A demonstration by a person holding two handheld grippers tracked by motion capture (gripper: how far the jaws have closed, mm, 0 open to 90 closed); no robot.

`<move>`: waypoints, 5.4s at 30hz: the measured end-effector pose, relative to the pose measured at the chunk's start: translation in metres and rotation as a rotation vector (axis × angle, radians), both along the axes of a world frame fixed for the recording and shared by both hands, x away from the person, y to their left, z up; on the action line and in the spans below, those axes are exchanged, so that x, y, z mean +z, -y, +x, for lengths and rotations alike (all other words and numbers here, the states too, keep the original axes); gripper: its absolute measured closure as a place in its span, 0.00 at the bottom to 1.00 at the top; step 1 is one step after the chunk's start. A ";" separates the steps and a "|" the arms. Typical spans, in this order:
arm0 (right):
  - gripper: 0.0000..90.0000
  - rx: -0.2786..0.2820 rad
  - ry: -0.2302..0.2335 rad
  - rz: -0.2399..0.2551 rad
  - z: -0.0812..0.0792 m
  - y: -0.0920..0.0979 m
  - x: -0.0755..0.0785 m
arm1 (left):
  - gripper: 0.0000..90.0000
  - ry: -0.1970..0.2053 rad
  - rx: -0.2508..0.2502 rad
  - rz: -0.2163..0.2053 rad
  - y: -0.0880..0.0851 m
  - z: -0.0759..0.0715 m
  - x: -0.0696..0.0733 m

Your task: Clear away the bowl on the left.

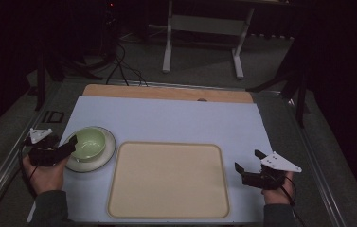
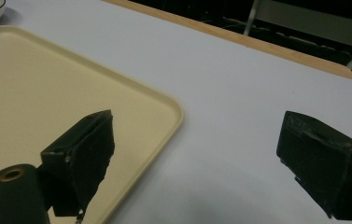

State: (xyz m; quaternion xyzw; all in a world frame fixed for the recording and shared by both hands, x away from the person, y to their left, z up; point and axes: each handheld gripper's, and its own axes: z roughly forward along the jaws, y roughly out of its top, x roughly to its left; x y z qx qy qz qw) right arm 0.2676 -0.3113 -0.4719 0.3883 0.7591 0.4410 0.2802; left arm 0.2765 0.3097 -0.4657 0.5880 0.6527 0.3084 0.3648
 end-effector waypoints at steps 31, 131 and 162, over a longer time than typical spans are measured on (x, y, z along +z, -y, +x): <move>0.12 0.004 0.001 -0.011 -0.001 0.001 0.000 | 0.67 -0.196 0.004 -0.081 -0.005 0.031 -0.027; 0.12 0.017 0.020 -0.013 -0.002 0.002 0.002 | 0.90 -0.105 -0.187 -0.439 0.027 0.008 0.010; 0.12 0.024 0.034 -0.013 -0.004 0.002 0.003 | 0.90 -0.089 -0.291 -0.404 0.076 0.008 0.022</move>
